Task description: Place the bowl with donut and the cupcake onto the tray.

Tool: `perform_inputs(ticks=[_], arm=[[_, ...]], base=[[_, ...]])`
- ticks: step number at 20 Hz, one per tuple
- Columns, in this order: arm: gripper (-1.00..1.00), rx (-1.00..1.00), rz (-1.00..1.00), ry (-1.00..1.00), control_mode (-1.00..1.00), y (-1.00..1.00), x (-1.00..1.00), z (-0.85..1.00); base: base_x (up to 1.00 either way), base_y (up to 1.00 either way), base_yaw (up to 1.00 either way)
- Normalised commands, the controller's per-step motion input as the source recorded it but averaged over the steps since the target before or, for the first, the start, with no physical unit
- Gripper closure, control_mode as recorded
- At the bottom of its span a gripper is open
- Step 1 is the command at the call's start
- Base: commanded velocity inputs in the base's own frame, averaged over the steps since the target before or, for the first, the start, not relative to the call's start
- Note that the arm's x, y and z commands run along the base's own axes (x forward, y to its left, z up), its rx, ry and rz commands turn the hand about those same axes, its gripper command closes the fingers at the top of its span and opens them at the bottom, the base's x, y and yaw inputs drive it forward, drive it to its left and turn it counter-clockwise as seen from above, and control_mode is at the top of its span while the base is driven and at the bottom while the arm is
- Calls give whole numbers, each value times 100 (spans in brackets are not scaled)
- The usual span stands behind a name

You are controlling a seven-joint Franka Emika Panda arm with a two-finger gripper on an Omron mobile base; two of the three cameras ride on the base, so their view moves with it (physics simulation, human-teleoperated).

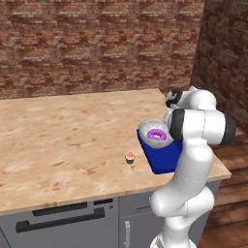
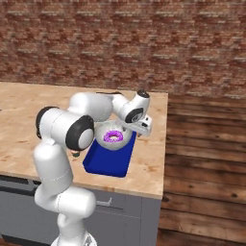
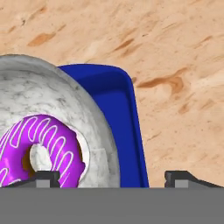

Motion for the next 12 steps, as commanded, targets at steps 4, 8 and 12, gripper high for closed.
perform_inputs(ticks=[4, 8, 12], arm=[[-100, 0, 0, -6, -100, -8, -38, 43], [-100, 0, 2, -12, -100, 0, -68, 31], [-100, -3, 5, -14, -100, 14, -79, 22]], base=[[0, 0, 0], [0, 0, 0], [0, 0, 0]])
